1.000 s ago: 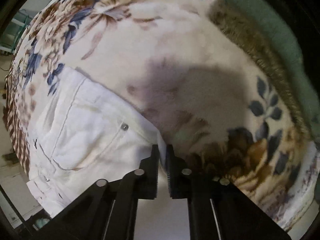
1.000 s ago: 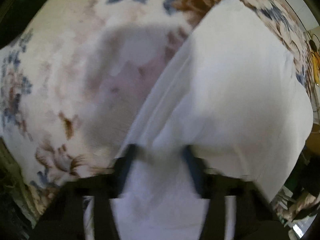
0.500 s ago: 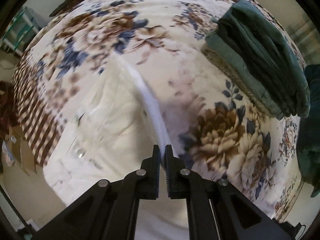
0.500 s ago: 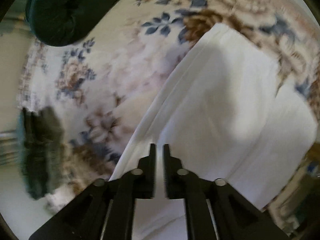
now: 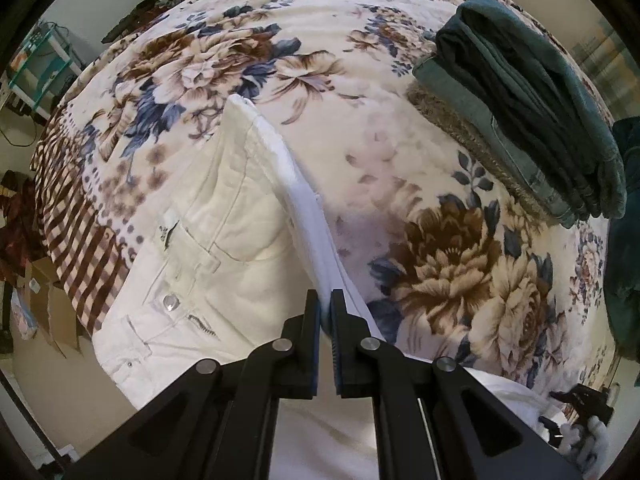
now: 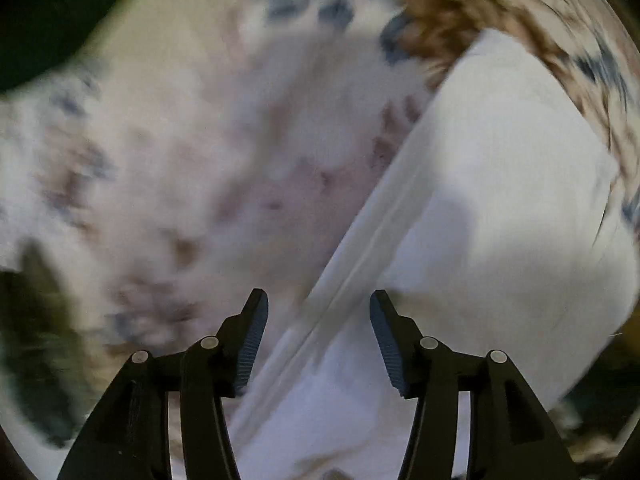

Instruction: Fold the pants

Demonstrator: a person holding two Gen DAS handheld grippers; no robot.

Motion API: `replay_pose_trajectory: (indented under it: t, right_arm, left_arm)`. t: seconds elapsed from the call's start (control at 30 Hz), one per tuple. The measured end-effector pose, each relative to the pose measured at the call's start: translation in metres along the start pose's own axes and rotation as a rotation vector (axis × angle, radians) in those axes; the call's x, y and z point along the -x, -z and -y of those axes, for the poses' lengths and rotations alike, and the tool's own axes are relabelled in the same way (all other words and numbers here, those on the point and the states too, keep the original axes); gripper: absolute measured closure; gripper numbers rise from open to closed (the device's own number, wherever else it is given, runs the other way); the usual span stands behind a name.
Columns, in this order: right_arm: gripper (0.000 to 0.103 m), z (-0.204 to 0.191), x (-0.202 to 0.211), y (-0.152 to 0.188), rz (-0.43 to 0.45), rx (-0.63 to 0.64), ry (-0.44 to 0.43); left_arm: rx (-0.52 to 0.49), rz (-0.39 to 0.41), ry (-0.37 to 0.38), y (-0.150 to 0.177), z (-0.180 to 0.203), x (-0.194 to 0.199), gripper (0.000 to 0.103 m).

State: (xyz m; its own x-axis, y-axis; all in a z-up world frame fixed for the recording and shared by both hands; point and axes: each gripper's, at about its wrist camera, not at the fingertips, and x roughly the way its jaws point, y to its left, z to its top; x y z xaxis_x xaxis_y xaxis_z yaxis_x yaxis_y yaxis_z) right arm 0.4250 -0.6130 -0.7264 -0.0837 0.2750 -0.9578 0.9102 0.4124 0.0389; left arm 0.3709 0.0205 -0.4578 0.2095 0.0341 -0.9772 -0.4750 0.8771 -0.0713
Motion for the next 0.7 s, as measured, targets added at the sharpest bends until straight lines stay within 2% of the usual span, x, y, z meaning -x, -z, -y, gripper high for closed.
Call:
replay_pose_trajectory:
  t: [0.03,0.07,0.1,0.13,0.17,0.27,0.37,0.47,0.53,0.6,0.7]
  right_arm:
    - [0.048,-0.003,-0.005,-0.002,-0.003,-0.002,0.022]
    - [0.054,-0.003,-0.005,-0.002,0.018,-0.015,0.030]
    - [0.076,-0.001,0.000,0.001,0.062,-0.046,0.053]
    - [0.091,-0.001,0.003,0.003,0.081,-0.041,0.071]
    - [0.097,-0.002,0.006,0.006,0.099,-0.012,0.067]
    - [0.099,0.010,0.024,0.022,0.148,0.053,0.015]
    - [0.099,0.040,0.055,0.047,0.195,0.082,-0.079]
    - [0.099,0.081,0.092,0.080,0.238,0.101,-0.181]
    - [0.099,0.124,0.111,0.110,0.251,0.098,-0.237]
    - [0.099,0.166,0.116,0.131,0.249,0.101,-0.258]
    - [0.099,0.219,0.095,0.155,0.229,0.122,-0.208]
  left_arm:
    - [-0.006,-0.005,-0.001,-0.002,0.002,-0.003,0.100]
    - [-0.015,-0.011,-0.003,-0.005,0.004,-0.007,0.100]
    - [-0.021,-0.012,-0.004,-0.005,0.004,-0.009,0.100]
    - [-0.028,-0.012,-0.001,-0.005,0.004,-0.010,0.100]
    - [-0.039,-0.012,0.001,-0.006,0.004,-0.010,0.100]
    - [-0.047,-0.019,0.019,-0.003,-0.002,-0.005,0.100]
    - [-0.036,-0.024,0.041,0.005,-0.013,0.007,0.100]
    - [-0.016,-0.016,0.063,0.023,-0.031,0.027,0.100]
    - [0.000,-0.014,0.068,0.041,-0.047,0.040,0.100]
    - [0.010,-0.014,0.055,0.064,-0.066,0.050,0.100]
    - [0.002,-0.034,0.006,0.104,-0.092,0.047,0.100]
